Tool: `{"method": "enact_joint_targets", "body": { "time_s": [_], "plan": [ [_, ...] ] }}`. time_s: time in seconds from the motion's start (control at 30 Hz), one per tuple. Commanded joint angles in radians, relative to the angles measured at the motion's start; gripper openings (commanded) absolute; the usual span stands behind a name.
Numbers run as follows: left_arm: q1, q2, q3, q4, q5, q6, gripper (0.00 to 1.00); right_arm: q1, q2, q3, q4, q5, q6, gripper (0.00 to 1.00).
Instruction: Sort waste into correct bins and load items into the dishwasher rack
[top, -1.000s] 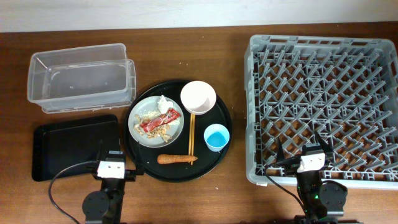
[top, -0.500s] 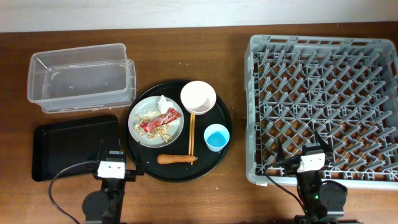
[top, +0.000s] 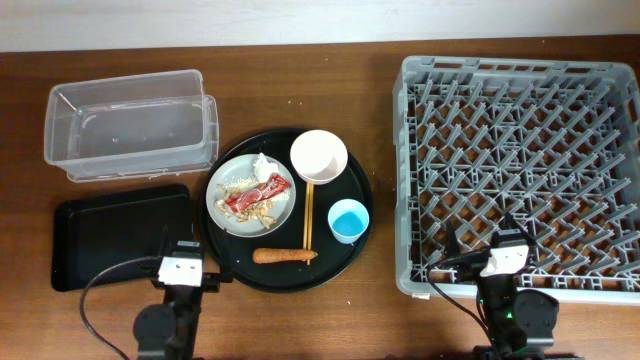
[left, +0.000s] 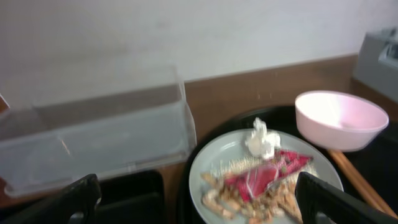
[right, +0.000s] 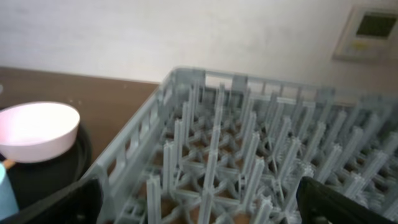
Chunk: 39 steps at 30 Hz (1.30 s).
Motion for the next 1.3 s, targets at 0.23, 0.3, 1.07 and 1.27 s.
{"method": "enact_joint_targets", "body": {
  "time_s": [0.23, 0.3, 1.07, 1.27],
  "plan": [
    [0.000, 0.729, 0.603, -0.296, 0.100, 0.019, 0.99, 0.009, 0.412, 0.462, -0.369, 0.095, 0.064, 0.98],
    [0.000, 0.914, 0.763, -0.428, 0.162, 0.019, 0.99, 0.008, 0.583, 0.597, -0.484, 0.096, 0.063, 0.98],
    [-0.001, 1.611, 0.917, -0.422, 0.397, 0.012, 0.57, 0.008, 0.956, 0.748, -0.607, -0.036, 0.063, 0.97],
    [-0.001, 1.610, 0.917, -0.421, 0.397, 0.012, 0.21, 0.008, 0.956, 0.748, -0.607, -0.030, 0.063, 0.95]
  ]
}}
